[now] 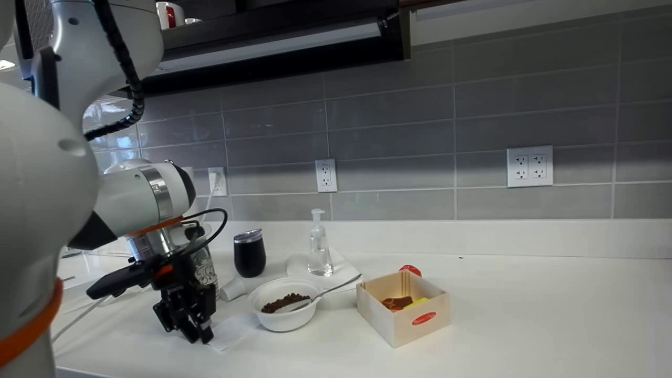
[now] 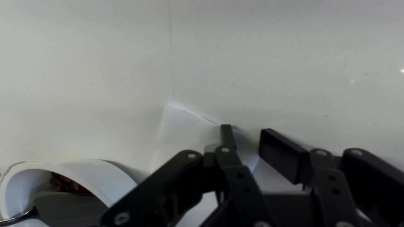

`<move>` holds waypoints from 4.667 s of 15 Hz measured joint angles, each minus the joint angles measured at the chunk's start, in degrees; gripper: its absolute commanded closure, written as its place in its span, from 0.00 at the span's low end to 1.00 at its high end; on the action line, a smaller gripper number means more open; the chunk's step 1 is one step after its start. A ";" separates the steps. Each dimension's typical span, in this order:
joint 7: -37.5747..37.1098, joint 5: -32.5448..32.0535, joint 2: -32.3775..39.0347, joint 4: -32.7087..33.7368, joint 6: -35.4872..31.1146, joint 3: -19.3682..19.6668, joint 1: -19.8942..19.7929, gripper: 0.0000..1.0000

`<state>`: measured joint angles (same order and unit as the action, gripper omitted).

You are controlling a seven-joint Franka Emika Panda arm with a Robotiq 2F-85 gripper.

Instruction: Fold the napkin on the right side of the paper cups halfway and put the orange ball in the wooden box

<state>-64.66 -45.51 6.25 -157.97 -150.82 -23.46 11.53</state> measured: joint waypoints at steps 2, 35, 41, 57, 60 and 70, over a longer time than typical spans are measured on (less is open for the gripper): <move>-1.27 -1.35 0.09 0.02 -0.01 0.10 0.00 1.00; 78.60 63.84 -10.46 13.97 50.18 0.44 -2.20 0.98; 78.97 63.54 -7.37 13.96 51.00 4.96 -0.30 0.98; 76.31 52.30 -3.59 14.22 31.67 5.03 3.55 0.98; 75.00 50.31 -3.69 14.80 30.60 5.02 4.03 0.98; 60.25 31.48 -3.59 14.75 20.26 5.01 5.29 0.98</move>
<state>-4.41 -14.03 2.66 -143.22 -130.55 -18.44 16.81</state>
